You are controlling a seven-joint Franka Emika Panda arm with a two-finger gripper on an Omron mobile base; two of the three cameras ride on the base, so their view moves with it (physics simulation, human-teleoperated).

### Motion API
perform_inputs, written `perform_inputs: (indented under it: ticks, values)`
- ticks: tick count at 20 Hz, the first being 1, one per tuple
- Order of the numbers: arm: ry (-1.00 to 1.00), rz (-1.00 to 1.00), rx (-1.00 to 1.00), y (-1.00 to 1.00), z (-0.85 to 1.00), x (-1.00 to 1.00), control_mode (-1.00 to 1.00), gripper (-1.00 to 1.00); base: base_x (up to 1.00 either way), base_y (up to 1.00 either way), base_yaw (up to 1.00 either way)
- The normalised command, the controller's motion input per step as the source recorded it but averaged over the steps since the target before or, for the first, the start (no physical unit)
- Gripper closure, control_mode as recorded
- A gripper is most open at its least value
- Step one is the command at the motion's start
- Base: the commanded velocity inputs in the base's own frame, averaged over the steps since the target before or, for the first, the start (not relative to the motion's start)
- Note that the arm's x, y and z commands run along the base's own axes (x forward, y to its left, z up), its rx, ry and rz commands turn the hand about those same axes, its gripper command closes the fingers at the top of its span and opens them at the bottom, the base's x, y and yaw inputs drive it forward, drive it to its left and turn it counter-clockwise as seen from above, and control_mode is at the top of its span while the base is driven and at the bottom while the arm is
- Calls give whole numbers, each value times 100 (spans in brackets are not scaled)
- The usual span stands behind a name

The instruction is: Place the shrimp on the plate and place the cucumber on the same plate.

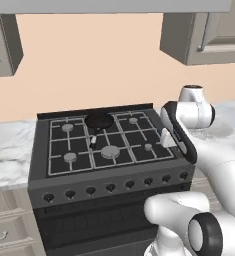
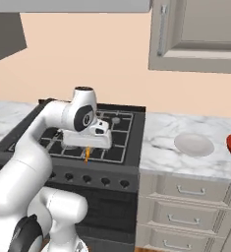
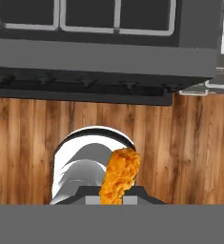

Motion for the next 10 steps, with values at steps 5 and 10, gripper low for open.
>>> perform_inputs:
  ticks: [5,10]
  values:
    - [0,0,0,0,0,0,100,100,-76,-84,-21]
    - [0,0,0,0,0,0,100,100,-6,-81,-2]
